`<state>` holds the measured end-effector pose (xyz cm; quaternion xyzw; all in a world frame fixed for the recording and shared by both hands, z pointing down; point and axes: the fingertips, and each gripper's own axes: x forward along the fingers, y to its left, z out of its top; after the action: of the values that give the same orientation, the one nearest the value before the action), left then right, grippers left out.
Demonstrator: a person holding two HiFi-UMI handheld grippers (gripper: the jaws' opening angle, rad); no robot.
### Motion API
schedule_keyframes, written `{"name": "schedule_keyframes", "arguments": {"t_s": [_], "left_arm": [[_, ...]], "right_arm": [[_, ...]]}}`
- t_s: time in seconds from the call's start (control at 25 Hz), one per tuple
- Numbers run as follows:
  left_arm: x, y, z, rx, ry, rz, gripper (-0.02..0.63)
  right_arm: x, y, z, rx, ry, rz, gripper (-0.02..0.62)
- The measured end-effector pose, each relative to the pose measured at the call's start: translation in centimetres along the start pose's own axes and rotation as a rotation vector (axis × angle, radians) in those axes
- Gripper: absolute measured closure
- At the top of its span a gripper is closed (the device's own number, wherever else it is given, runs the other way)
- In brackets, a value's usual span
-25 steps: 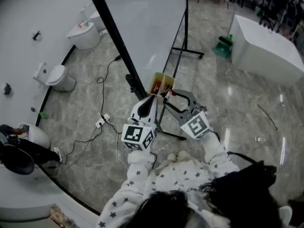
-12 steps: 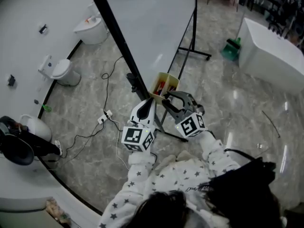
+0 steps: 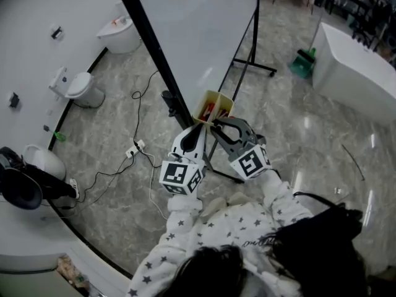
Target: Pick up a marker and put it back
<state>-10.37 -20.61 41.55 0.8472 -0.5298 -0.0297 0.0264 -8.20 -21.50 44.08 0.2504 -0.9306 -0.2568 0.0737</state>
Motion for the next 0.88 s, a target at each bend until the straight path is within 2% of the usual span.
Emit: {"name": "schedule_keyframes", "arguments": {"t_s": [0.08,0.2,0.36,0.52,0.72,0.88], "left_arm": [[0.0,-0.2,0.5,0.003,0.001,-0.005,0.604],[0.0,0.0,1.5,0.008,-0.005,-0.011,0.604],[0.6,-0.3,2.8,0.008,0.006,-0.018,0.604],[1.1,-0.8,4.3,-0.006,0.016,-0.034,0.604],[1.5,-2.1,6.8,0.004,0.067,-0.08,0.604],[1.6,-3.0,8.7,-0.017,0.043,-0.125,0.604]], "right_arm": [[-0.3,-0.4,0.9,0.018,-0.017,0.001,0.499],[-0.5,-1.9,2.6,0.132,-0.076,-0.019,0.512],[-0.7,-4.6,4.3,0.177,-0.081,-0.052,0.512],[-1.3,-6.7,6.5,0.296,-0.113,-0.08,0.512],[-2.2,-9.2,9.2,0.419,-0.124,-0.087,0.512],[-2.8,-10.4,10.5,0.47,-0.129,-0.081,0.512]]}}
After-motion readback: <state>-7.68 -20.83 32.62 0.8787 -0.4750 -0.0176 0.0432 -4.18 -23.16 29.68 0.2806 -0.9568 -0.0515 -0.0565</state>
